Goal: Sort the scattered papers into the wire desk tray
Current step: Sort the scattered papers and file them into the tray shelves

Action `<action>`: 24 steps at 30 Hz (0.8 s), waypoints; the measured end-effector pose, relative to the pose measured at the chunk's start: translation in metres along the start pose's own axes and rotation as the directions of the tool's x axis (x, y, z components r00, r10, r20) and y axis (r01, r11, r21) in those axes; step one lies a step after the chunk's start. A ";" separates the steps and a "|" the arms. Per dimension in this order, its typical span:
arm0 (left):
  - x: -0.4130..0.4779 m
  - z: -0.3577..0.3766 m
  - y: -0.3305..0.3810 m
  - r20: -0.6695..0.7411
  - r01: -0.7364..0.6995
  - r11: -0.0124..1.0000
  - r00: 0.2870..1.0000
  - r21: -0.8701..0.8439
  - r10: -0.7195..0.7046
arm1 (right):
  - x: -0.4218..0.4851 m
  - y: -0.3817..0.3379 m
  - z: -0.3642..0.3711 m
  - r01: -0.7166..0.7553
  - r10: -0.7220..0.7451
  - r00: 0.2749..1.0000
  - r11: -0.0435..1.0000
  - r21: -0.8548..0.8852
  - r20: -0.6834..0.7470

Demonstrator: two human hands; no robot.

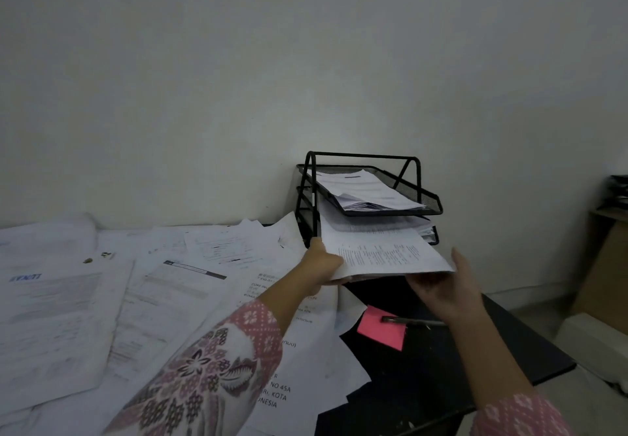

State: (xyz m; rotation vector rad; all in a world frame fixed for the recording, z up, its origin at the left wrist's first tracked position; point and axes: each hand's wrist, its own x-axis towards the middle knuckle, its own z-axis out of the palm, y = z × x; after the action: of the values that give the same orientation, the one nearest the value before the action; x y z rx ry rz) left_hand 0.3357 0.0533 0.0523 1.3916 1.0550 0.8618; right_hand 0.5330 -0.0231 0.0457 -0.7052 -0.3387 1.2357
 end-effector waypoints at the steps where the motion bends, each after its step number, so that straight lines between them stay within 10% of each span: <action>1: 0.004 0.004 0.001 -0.016 -0.009 1.000 1.000 0.017 0.009 | -0.002 0.003 0.002 0.025 -0.025 1.000 1.000 0.005 0.014; 8: 0.022 0.015 0.005 -0.086 -0.128 0.948 0.984 0.291 0.159 | 0.012 0.021 0.015 0.109 -0.200 0.971 0.858 -0.501 -0.131; 15: 0.046 -0.008 -0.019 0.117 -0.357 0.593 0.907 0.722 0.404 | 0.047 -0.001 0.019 0.101 -0.233 0.946 0.872 -0.480 -0.223; 24: 0.039 -0.016 -0.027 0.134 -0.313 0.556 0.931 0.770 0.339 | 0.101 -0.011 0.043 0.132 -0.316 0.915 0.824 -0.551 -0.253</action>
State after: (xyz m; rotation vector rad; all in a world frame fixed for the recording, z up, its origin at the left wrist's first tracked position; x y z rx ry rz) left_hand 0.3302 0.0943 0.0240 2.3987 1.2895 0.6877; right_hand 0.5472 0.0830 0.0717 -1.2930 -0.4698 0.7677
